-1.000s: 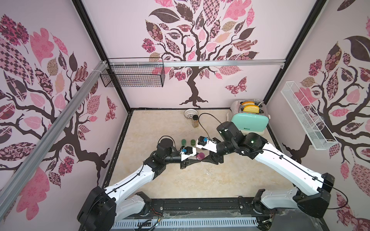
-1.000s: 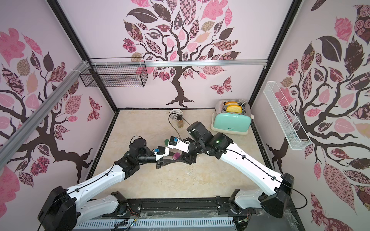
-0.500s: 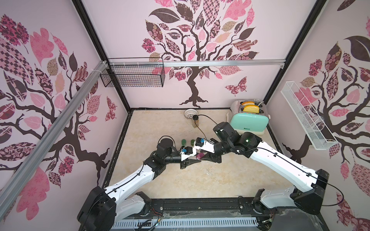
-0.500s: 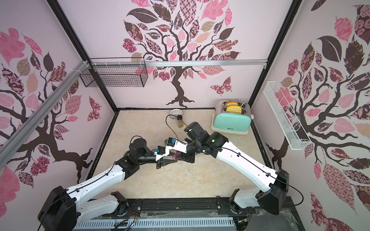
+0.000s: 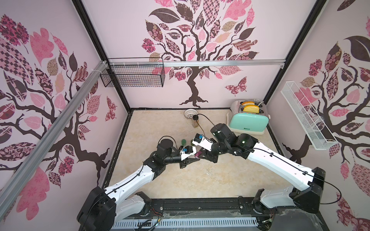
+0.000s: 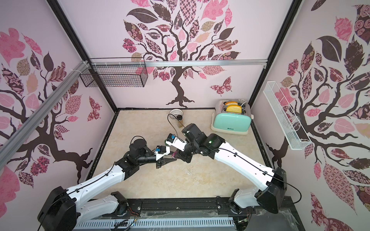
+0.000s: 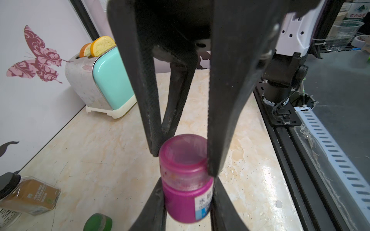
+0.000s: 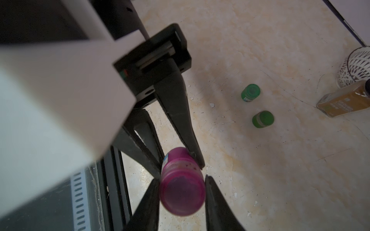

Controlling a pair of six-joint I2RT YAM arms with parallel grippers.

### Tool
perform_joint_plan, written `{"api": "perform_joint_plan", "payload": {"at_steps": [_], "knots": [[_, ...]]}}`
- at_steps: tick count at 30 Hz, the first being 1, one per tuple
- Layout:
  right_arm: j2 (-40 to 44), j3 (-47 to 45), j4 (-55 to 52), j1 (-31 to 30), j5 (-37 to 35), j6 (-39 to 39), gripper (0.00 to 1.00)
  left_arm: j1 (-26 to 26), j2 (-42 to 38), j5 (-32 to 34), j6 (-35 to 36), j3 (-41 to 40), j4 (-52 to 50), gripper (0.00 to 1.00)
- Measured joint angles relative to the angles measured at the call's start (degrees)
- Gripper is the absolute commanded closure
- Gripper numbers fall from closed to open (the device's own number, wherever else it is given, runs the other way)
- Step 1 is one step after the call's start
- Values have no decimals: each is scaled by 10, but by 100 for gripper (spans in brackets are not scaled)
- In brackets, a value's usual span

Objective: Close the paint jar lid
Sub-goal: Screw the lid onto the paint jar.

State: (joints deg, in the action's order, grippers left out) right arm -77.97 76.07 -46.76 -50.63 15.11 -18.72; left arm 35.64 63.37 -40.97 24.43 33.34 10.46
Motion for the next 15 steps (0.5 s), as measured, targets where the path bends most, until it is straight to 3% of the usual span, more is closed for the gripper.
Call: {"api": "perform_joint_plan", "payload": {"at_steps": [5, 10, 15], "knots": [[-21, 4, 26, -42, -99, 218, 93, 0, -16, 52, 7, -15, -3, 78], [-57, 26, 25, -62, -148, 416, 89, -2, -19, 90, 8, -24, -9, 79], [-81, 43, 16, -78, -175, 534, 84, -3, -27, 103, 11, -31, -25, 79]]}}
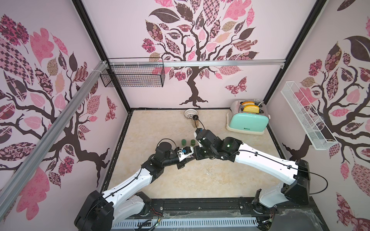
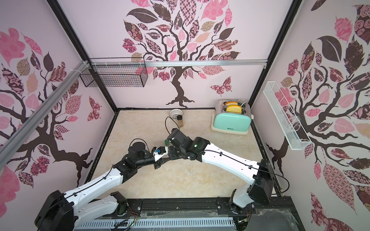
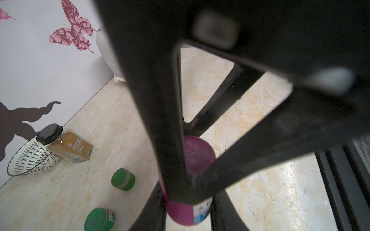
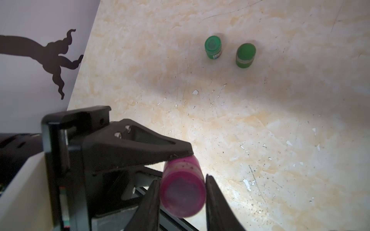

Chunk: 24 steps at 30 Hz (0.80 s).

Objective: Close the paint jar lid
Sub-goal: Screw the lid onto the paint jar.

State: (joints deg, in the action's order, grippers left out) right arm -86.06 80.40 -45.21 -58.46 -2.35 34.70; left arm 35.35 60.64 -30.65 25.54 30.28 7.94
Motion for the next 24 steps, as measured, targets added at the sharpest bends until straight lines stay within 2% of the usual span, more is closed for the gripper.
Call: {"api": "perform_joint_plan", "payload": {"at_steps": [4, 9, 12, 16, 20, 24], "knots": [[-5, 7, -7, -3, -12, 36, 78, 0, 0, 4, 0, -1, 0, 79], [7, 7, -8, -13, -43, 7, 61, 1, -3, 3, 2, -1, 14, 78], [31, 6, -5, -12, -47, -30, 52, 5, -8, 0, 3, 1, 43, 78], [87, -1, 20, 9, -20, -96, 39, 11, -12, -10, 4, 6, 74, 78], [142, -14, 43, 45, 23, -175, 31, 12, -12, -16, 5, 7, 84, 78], [168, -32, 56, 71, 61, -277, 27, 12, -12, -32, 5, 9, 83, 78]]}}
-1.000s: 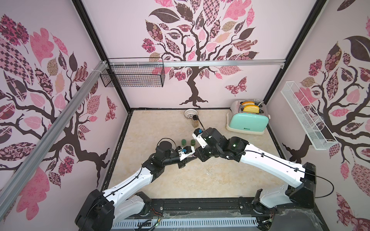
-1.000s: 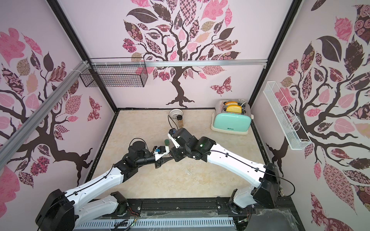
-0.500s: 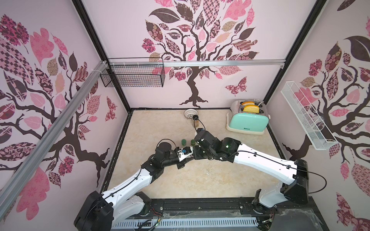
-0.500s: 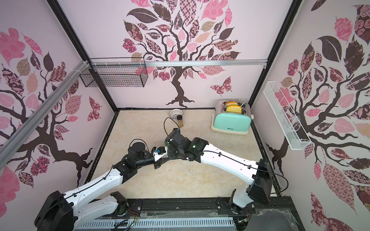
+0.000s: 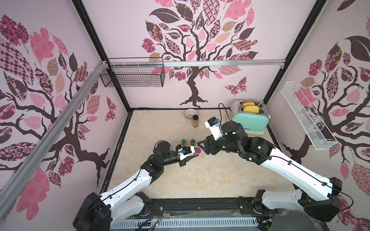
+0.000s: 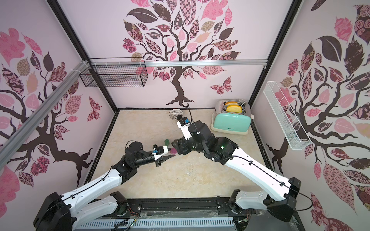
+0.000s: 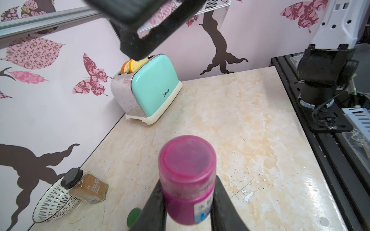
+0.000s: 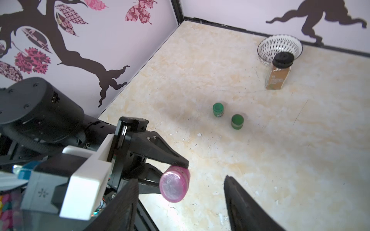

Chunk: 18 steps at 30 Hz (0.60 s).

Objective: Close the paint jar lid
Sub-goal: Screw the lid onto the paint jar.

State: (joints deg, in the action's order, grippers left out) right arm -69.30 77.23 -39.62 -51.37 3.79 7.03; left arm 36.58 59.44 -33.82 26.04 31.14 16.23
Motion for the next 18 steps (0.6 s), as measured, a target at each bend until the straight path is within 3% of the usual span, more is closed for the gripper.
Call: {"api": "perform_joint_plan", "payload": {"at_steps": [9, 18], "knots": [[-3, -24, -36, 1, 91, -274, 32, 0, 13, -43, 3, 10, -13, 78], [-22, -31, -46, 1, 114, -393, 38, 0, 15, -53, 6, 12, -18, 78]]}}
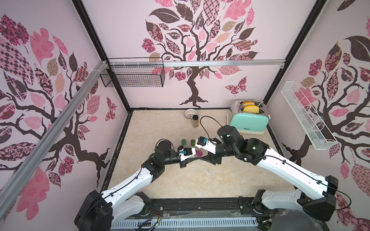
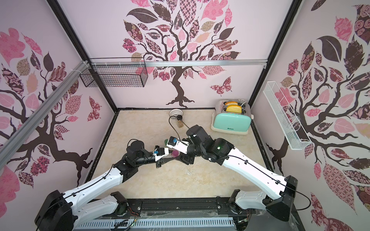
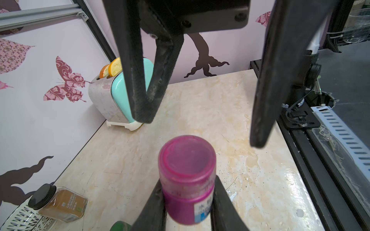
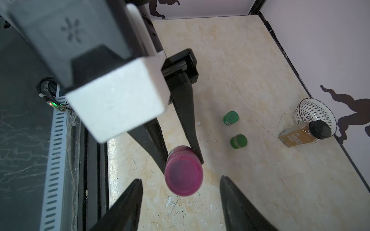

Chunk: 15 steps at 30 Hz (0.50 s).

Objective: Close the paint jar lid
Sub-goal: Screw the lid onto the paint jar.

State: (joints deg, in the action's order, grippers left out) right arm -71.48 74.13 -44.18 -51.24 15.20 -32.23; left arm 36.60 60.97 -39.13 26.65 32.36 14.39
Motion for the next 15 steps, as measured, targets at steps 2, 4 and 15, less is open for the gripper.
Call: {"api": "perform_joint_plan", "payload": {"at_steps": [2, 4, 15], "knots": [[-13, 0, -1, 0, 2, -9, 41, 0, 0, 0, 0, 0, 0, 78], [-24, 0, -4, -1, 2, -15, 45, 0, 0, 0, 1, 0, 0, 78], [-37, 1, -5, -3, 0, -26, 49, 0, 0, -2, 2, 0, -3, 78]]}}
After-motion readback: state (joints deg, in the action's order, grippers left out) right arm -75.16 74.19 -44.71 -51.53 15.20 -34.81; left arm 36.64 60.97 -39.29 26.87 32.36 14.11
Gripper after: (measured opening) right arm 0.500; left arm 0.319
